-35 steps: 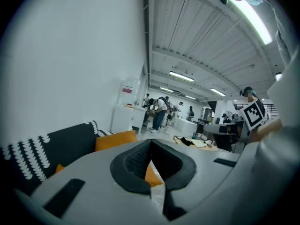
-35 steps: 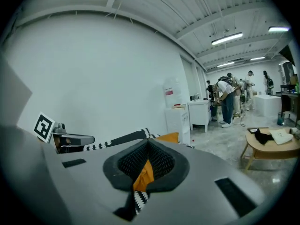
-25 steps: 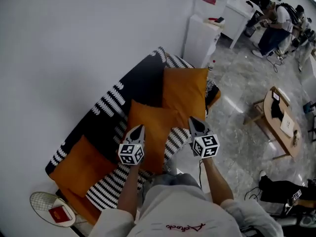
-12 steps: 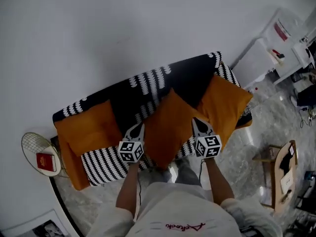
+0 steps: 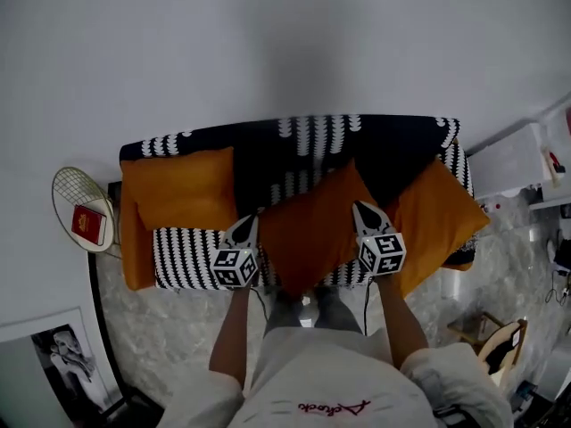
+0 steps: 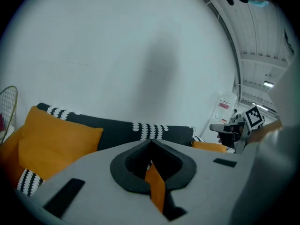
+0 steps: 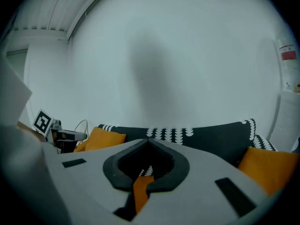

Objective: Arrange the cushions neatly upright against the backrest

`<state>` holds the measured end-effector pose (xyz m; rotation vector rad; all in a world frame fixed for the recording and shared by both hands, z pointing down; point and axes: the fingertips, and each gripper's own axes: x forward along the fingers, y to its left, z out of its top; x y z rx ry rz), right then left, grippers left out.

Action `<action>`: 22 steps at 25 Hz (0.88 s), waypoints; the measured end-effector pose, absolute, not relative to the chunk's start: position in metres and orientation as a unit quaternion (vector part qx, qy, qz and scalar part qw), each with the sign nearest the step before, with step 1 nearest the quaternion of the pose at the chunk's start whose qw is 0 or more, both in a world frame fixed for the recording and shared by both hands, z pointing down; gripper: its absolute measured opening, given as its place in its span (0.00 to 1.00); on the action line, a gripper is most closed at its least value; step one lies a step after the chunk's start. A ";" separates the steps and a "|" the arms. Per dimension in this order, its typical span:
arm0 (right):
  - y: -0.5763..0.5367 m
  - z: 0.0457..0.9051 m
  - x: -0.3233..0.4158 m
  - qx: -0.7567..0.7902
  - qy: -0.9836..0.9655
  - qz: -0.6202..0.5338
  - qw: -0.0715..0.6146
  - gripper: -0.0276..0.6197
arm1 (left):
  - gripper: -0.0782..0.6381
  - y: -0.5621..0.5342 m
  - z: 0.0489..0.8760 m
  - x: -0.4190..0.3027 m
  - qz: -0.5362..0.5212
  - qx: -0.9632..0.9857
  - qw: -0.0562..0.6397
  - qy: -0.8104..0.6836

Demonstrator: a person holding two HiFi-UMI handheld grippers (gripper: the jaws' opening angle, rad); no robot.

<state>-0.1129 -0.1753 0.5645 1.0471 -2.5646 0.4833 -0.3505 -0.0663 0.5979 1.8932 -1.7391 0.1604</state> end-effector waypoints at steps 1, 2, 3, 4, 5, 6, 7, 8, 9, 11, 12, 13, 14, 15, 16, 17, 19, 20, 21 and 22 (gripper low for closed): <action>-0.178 0.569 -0.112 0.361 -0.901 0.171 0.169 0.09 | 0.15 -0.065 0.602 -0.350 0.060 0.699 0.285 -0.653; -0.180 0.575 -0.110 0.356 -0.902 0.173 0.175 0.09 | 0.15 -0.065 0.607 -0.351 0.061 0.693 0.290 -0.657; -0.182 0.582 -0.108 0.351 -0.901 0.175 0.183 0.09 | 0.15 -0.064 0.613 -0.350 0.063 0.687 0.296 -0.660; -0.184 0.590 -0.104 0.347 -0.901 0.177 0.192 0.09 | 0.15 -0.064 0.621 -0.350 0.065 0.682 0.303 -0.662; -0.186 0.599 -0.100 0.344 -0.899 0.179 0.202 0.09 | 0.15 -0.063 0.629 -0.349 0.068 0.677 0.311 -0.664; -0.187 0.609 -0.096 0.341 -0.898 0.183 0.211 0.09 | 0.15 -0.062 0.639 -0.347 0.071 0.672 0.319 -0.665; -0.188 0.620 -0.091 0.338 -0.896 0.188 0.220 0.09 | 0.15 -0.059 0.649 -0.346 0.075 0.667 0.328 -0.665; -0.189 0.631 -0.086 0.335 -0.893 0.193 0.228 0.09 | 0.15 -0.057 0.660 -0.345 0.078 0.661 0.337 -0.666; -0.189 0.642 -0.082 0.333 -0.891 0.199 0.236 0.09 | 0.15 -0.053 0.672 -0.345 0.079 0.655 0.348 -0.666; -0.188 0.664 -0.073 0.330 -0.884 0.214 0.253 0.09 | 0.15 -0.043 0.698 -0.344 0.081 0.640 0.377 -0.665; -0.186 0.676 -0.069 0.327 -0.880 0.222 0.263 0.09 | 0.15 -0.036 0.712 -0.344 0.083 0.631 0.393 -0.664; -0.183 0.688 -0.065 0.325 -0.875 0.228 0.276 0.09 | 0.15 -0.029 0.725 -0.342 0.084 0.621 0.408 -0.664; -0.180 0.700 -0.061 0.322 -0.871 0.232 0.290 0.09 | 0.15 -0.021 0.738 -0.341 0.086 0.613 0.422 -0.663; -0.178 0.712 -0.057 0.319 -0.867 0.235 0.303 0.09 | 0.15 -0.014 0.751 -0.338 0.088 0.605 0.435 -0.661; -0.177 0.723 -0.055 0.317 -0.863 0.238 0.314 0.09 | 0.15 -0.007 0.764 -0.336 0.091 0.599 0.447 -0.658; -0.178 0.733 -0.054 0.316 -0.859 0.241 0.322 0.09 | 0.15 -0.001 0.778 -0.335 0.095 0.593 0.459 -0.655; -0.181 0.752 -0.054 0.315 -0.854 0.245 0.335 0.09 | 0.15 0.008 0.805 -0.334 0.095 0.580 0.484 -0.649; -0.183 0.761 -0.055 0.313 -0.851 0.245 0.344 0.09 | 0.15 0.012 0.818 -0.335 0.092 0.571 0.497 -0.647; -0.184 0.770 -0.055 0.311 -0.848 0.245 0.354 0.09 | 0.15 0.016 0.831 -0.335 0.089 0.562 0.509 -0.645; -0.186 0.778 -0.055 0.308 -0.844 0.243 0.365 0.09 | 0.15 0.021 0.843 -0.334 0.086 0.552 0.522 -0.644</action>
